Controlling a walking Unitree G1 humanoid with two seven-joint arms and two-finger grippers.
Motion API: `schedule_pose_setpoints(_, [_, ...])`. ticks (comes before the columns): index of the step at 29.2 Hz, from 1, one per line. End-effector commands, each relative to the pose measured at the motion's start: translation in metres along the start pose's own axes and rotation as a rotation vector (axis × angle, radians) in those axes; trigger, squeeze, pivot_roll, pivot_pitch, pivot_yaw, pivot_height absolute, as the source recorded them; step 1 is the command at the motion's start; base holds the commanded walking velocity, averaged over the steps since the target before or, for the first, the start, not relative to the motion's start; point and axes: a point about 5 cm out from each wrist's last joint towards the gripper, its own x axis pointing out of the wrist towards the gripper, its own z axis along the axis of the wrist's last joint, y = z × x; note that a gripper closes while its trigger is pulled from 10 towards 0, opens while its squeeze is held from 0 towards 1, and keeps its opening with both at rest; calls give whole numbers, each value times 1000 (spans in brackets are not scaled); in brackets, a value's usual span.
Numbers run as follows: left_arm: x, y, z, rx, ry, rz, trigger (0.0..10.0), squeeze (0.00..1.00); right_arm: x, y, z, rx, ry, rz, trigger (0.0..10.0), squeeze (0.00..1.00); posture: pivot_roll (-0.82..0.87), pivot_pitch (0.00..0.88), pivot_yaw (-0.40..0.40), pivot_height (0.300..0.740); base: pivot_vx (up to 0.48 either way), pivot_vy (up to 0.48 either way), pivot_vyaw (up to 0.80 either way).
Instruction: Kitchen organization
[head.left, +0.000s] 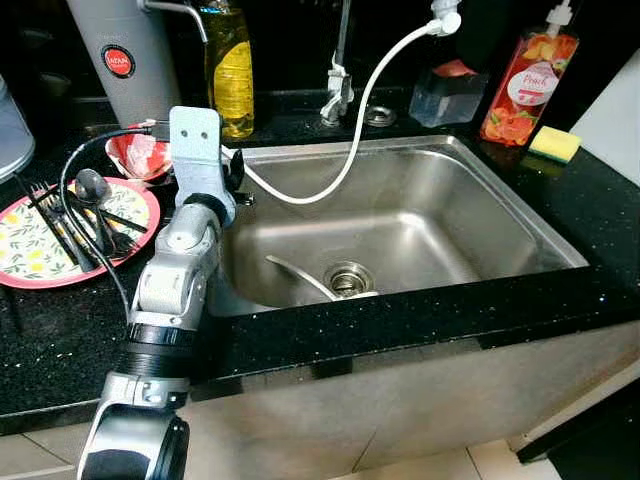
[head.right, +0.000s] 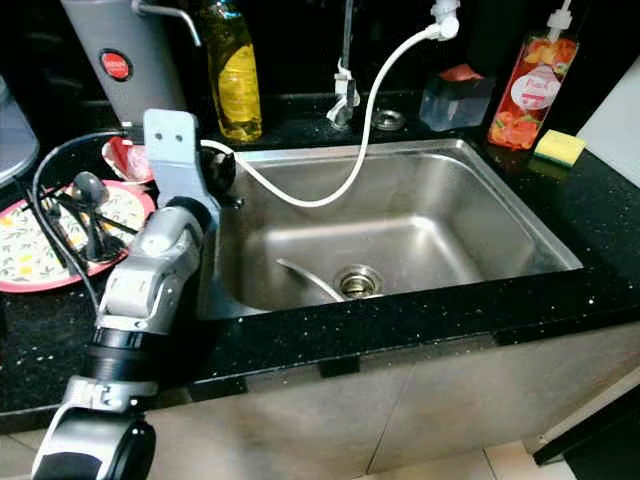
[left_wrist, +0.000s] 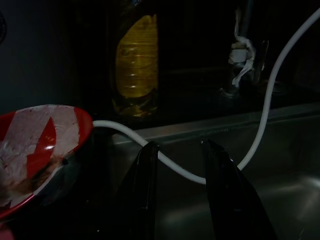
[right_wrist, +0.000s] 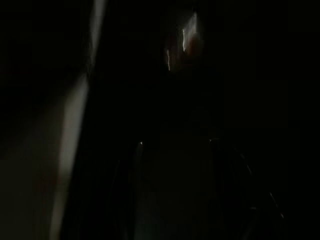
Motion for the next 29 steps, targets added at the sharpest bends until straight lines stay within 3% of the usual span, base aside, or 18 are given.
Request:
schedule_pose_setpoints(1, [-1, -2, 0, 4, 3, -5, 10000, 0, -14, -1, -44, -24, 173, 15, 10000, 0, 40, 0, -24, 740, 0, 0, 0])
schedule_pose_setpoints(2, [-1, -1, 0, 5, 4, -5, 10000, 0, -33, -2, -82, -51, 320, 21, 10000, 0, 49, 0, -23, 740, 0, 0, 0])
schedule_pose_setpoints(7, [-1, 0, 0, 7, 5, -4, 10000, 0, -56, 0, -114, -82, 447, 63, 10000, 0, 53, 0, -20, 740, 0, 0, 0])
schedule_pose_setpoints(12, [-1, 2, 0, 14, 9, -4, 10000, 0, -137, 26, -184, -268, 723, 444, 10000, 0, 61, 0, -13, 740, 0, 0, 0])
schedule_pose_setpoints(13, [-1, 2, 0, 14, 9, -4, 10000, 0, -137, 26, -184, -268, 723, 444, 10000, 0, 61, 0, -13, 740, 0, 0, 0])
schedule_pose_setpoints(18, [-1, 3, 0, 18, 10, -1, 10000, 0, -192, 43, -209, -383, 819, 735, 10000, 0, 65, 0, -13, 740, 0, 0, 0])
schedule_pose_setpoints(22, [-1, 5, 0, 20, 11, 3, 10000, 0, -195, 50, -207, -386, 790, 770, 10000, 0, 67, 0, -10, 740, 0, 0, 0])
schedule_pose_setpoints(24, [-1, 5, 0, 22, 12, 4, 10000, 0, -170, 59, -189, -327, 692, 721, 10000, 0, 67, 0, -10, 740, 0, 0, 0])
schedule_pose_setpoints(27, [-1, 5, 0, 23, 12, 5, 10000, 0, -160, 65, -180, -283, 640, 706, 10000, 0, 60, 0, -10, 740, 0, 0, 0])
schedule_pose_setpoints(29, [-1, 6, -1, 21, 12, 8, 10000, 0, -150, 77, -165, -161, 587, 737, 10000, 0, 57, 0, -14, 740, 0, 0, 0])
